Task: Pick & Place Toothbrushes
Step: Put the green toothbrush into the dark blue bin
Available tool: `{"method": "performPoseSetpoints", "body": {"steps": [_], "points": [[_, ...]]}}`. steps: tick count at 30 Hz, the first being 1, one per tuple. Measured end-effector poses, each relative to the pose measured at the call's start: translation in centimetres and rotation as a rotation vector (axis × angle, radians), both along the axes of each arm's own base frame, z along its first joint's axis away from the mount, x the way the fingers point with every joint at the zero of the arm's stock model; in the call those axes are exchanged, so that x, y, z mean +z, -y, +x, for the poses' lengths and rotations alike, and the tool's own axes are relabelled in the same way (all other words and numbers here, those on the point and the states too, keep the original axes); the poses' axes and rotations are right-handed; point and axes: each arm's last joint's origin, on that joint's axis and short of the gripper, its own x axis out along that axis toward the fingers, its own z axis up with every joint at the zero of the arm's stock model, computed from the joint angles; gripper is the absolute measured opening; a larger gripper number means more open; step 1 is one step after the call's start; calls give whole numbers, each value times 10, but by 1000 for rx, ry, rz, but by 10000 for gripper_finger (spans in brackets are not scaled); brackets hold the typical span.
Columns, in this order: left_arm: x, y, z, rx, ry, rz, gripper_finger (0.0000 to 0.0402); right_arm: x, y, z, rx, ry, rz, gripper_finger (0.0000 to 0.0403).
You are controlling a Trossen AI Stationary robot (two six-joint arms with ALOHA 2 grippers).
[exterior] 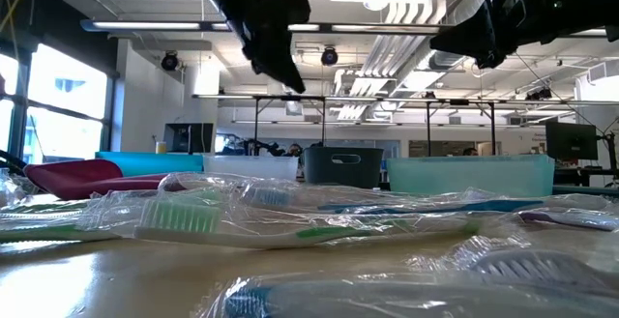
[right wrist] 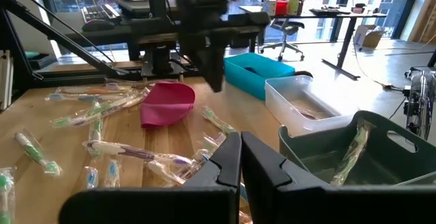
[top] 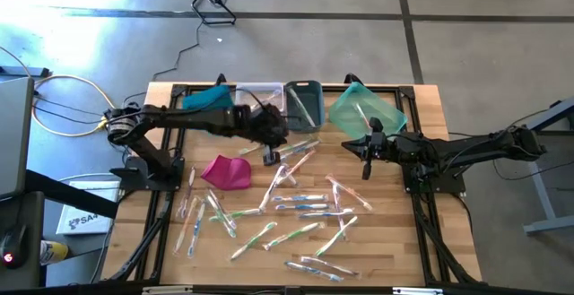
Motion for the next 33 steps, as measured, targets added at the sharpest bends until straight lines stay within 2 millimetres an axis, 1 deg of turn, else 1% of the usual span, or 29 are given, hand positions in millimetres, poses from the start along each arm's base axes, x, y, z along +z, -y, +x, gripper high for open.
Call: {"method": "performPoseSetpoints", "body": {"steps": [3,6,25,27,30,32,33], "points": [[5,11,6,-31,65,14,0,0,0,0,0,0,0,4],[8,15,10,-45,111,21,0,0,0,0,0,0,0,4],[9,15,10,-60,123,2,0,0,0,0,0,0,0,4],[8,18,10,-52,120,-14,0,0,0,0,0,0,0,4],[10,22,5,-44,128,1,0,0,0,0,0,0,0,4],[9,25,2,-34,173,20,0,0,0,0,0,-2,0,4],[6,26,-3,-29,180,20,0,-1,0,0,0,-6,0,4]]}}
